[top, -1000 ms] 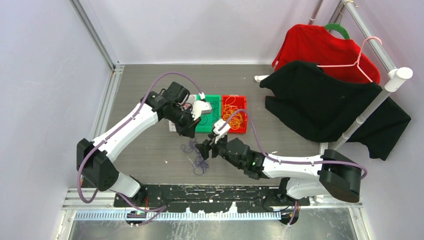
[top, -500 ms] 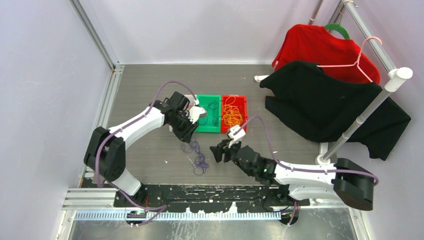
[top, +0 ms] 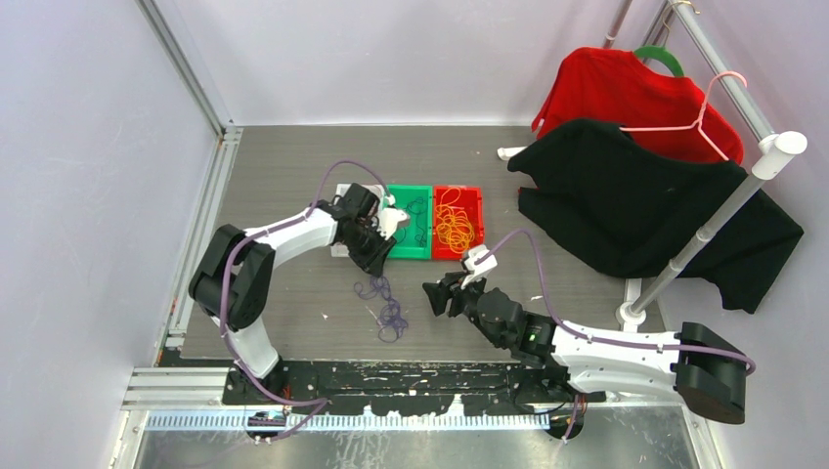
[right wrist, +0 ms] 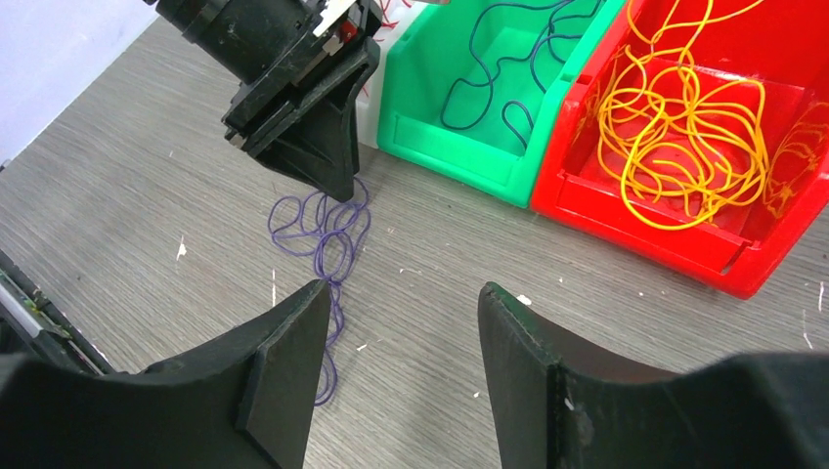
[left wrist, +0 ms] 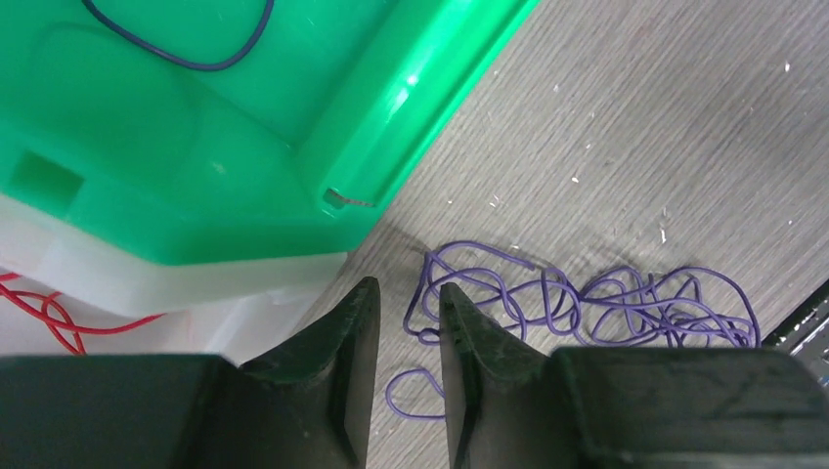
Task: Untangle the cables
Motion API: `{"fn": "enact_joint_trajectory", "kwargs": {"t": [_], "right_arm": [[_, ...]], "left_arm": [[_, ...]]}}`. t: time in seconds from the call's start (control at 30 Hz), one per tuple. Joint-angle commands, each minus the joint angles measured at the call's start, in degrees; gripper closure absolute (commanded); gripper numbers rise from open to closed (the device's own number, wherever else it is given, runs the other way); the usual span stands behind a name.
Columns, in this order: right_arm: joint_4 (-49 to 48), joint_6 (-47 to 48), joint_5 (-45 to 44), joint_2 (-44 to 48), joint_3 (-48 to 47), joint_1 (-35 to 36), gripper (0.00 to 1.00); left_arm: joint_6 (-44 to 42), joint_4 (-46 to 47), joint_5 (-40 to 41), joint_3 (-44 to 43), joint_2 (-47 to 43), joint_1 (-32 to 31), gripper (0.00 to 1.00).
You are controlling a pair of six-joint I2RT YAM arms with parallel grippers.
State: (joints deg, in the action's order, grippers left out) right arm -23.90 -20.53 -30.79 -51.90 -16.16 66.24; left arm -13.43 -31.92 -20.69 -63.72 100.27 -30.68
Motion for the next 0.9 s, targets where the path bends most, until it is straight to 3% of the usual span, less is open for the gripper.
{"fn": "enact_joint_trajectory", "kwargs": {"t": [0.0, 0.13, 0.27, 0.57, 0.87], "right_arm": [[-2.1, -1.2, -0.5, -0.7, -0.1, -0.1, 0.38], [-2.1, -1.4, -0.3, -0.7, -0.1, -0.1, 0.40], [-2.5, -1.3, -0.8, -0.6, -0.1, -0.1, 0.40], [-9.6, 3.9, 1.1, -7.1, -5.5, -0.1, 0.25], [-18.1, 3.8, 5.9, -15.1, -12.5, -0.1, 0.22]], "left_arm": [[0.1, 4.5, -1.2, -0.1, 0.7, -0.1, 0.74], [-0.6, 2.7, -2.0, -0.9, -0.3, -0.1, 0.89], [-1.5, -2.0, -4.3, -2.2, -5.1, -0.1, 0.98], [0.3, -16.0, -12.6, -9.2, -18.9, -0.1, 1.00], [-0.5, -25.8, -17.6, -14.9, -25.0, -0.2, 1.00]]}}
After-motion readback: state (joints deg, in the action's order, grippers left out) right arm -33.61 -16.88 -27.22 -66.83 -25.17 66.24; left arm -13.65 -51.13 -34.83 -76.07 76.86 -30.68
